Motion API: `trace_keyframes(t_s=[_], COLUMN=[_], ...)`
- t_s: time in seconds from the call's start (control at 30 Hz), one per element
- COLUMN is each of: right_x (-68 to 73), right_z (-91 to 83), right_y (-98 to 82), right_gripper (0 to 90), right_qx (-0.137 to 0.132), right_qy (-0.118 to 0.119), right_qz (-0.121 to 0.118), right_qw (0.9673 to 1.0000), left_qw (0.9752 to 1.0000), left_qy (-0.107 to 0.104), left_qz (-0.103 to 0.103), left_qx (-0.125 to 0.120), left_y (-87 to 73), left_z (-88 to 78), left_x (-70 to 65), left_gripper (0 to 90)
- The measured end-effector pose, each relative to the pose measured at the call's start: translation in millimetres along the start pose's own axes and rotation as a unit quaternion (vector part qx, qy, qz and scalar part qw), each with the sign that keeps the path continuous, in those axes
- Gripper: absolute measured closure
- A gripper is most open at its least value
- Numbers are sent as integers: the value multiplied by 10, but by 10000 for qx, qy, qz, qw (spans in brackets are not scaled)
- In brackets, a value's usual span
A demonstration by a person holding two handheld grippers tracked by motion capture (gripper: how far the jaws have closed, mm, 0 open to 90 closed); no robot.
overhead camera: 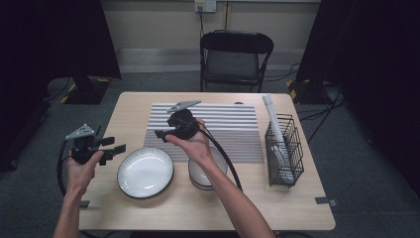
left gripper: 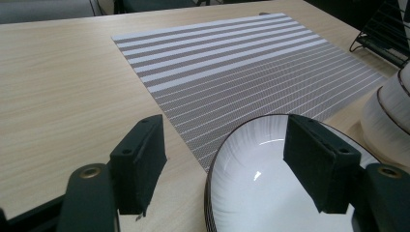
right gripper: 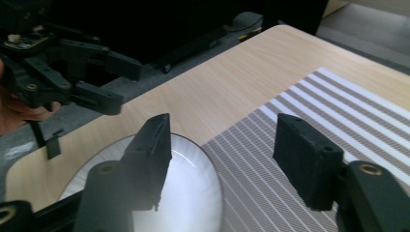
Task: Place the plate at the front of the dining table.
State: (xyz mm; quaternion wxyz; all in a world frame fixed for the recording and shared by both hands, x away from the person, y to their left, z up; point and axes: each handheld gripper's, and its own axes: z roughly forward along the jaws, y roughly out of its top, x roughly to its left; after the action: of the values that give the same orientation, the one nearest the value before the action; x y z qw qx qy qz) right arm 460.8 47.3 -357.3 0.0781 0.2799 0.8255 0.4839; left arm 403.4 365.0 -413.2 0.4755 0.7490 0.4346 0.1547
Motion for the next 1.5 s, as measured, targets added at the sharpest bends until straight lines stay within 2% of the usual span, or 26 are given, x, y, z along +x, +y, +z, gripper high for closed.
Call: trace_keyframes(t_s=[0.1,0.2,0.3,0.47,0.63,0.73,1.0,1.03,1.1,1.13,1.17,1.27,1.33,1.5], right_x=[93,142,162,170,197,213,290,308,323,323,324,332,316,293], right_z=[112,178,245,330,414,468,622,664,695,695,739,790,838,945], right_y=[37,70,87,84,79,72,68,57,49,49,45,33,11,-66], right_gripper=[416,432,447,483,542,565,601,648,682,682,693,680,676,691], right_qx=[62,74,78,147,148,149,382,417,433,433,512,625,722,846], right_qy=[149,235,321,358,367,460,405,460,499,499,558,564,559,413], right_qz=[-40,-85,-59,-61,-115,-145,-385,-341,-269,-269,-147,-134,-24,84], right_qw=[9999,9997,9994,9992,9992,9987,9977,9975,9975,9975,9970,9964,9958,9955], left_qw=[10000,10000,10000,10000,9999,9998,9998,9998,9997,9997,9996,9995,9994,9991], left_qy=[-20,6,-53,-20,-30,-63,-77,-80,-81,-81,-70,-44,-56,-82], left_qz=[-9,-5,-40,-26,30,70,-54,-46,-86,-86,-94,-76,-94,-131], left_qx=[46,70,41,32,143,202,179,194,220,220,250,316,341,398], left_y=[-29,-54,-72,-88,-104,-113,-144,-147,-157,-157,-167,-176,-186,-210], left_z=[-1,-9,-16,-20,20,33,38,37,42,42,57,68,83,117], left_x=[15,39,59,71,67,69,113,120,128,128,128,125,131,140], left_gripper=[311,310,309,309,320,339,339,340,341,343,346,355,364,417])
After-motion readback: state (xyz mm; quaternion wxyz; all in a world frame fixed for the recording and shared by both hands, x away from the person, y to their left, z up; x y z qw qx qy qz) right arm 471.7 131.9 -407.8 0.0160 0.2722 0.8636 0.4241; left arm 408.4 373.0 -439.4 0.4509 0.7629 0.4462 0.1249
